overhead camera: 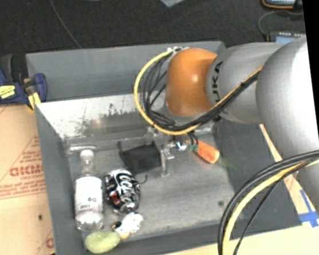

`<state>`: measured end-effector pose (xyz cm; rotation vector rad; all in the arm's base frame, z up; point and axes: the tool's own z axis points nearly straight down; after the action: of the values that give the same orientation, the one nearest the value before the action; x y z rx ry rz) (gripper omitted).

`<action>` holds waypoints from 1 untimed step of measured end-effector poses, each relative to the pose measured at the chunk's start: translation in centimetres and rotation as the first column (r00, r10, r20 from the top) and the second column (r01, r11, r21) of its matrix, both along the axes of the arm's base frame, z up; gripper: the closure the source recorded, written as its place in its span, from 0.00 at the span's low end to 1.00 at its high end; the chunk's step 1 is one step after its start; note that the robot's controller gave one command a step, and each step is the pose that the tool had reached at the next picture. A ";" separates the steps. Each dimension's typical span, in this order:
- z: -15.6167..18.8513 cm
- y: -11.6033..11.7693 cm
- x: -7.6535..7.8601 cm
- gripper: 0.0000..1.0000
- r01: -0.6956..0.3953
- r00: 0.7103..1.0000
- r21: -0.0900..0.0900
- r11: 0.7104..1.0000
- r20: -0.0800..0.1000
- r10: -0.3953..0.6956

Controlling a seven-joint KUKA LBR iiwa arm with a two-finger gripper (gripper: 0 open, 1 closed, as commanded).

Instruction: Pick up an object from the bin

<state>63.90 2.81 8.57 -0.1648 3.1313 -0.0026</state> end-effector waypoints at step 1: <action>0.3 1.4 0.0 0.00 0.048 0.999 0.003 0.999 -0.004 -0.048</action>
Offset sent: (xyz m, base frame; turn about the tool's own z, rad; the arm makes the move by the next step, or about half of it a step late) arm -0.0082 0.0342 0.0143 0.0022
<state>63.93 4.18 8.87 -0.0893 3.1379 0.0022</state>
